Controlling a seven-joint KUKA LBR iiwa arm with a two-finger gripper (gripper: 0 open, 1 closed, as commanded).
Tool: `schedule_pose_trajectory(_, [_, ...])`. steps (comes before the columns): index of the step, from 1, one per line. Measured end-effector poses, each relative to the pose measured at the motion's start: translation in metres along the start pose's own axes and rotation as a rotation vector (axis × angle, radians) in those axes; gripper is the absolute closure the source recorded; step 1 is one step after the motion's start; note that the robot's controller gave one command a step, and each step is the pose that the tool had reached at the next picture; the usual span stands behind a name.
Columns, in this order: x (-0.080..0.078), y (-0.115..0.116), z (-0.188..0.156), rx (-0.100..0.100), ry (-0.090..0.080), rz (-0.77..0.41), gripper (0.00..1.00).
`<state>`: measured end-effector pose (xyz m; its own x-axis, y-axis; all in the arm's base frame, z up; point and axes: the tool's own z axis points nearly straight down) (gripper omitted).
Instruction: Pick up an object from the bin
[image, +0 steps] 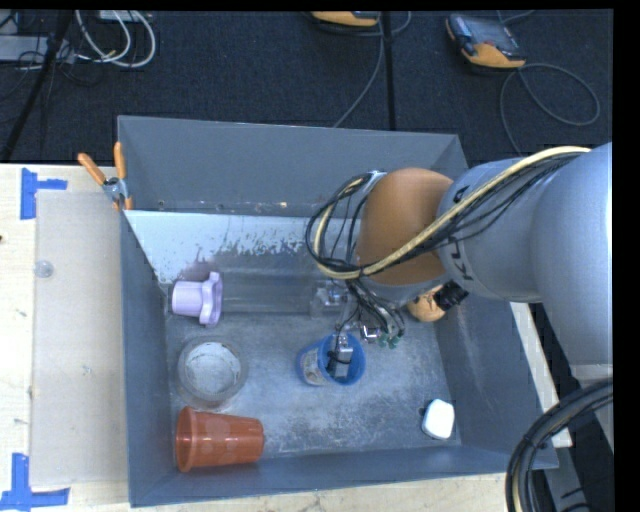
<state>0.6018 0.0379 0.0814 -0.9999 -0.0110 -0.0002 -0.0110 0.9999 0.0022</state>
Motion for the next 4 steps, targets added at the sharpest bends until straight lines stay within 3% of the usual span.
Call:
schedule_pose_trajectory(1, [-0.001,0.009,0.011,-0.001,-0.001,-0.51,1.0])
schedule_pose_trajectory(3, [0.0,0.008,0.007,-0.002,0.004,-0.508,1.0])
schedule_pose_trajectory(4, [0.003,0.008,-0.012,-0.003,0.012,-0.508,1.0])
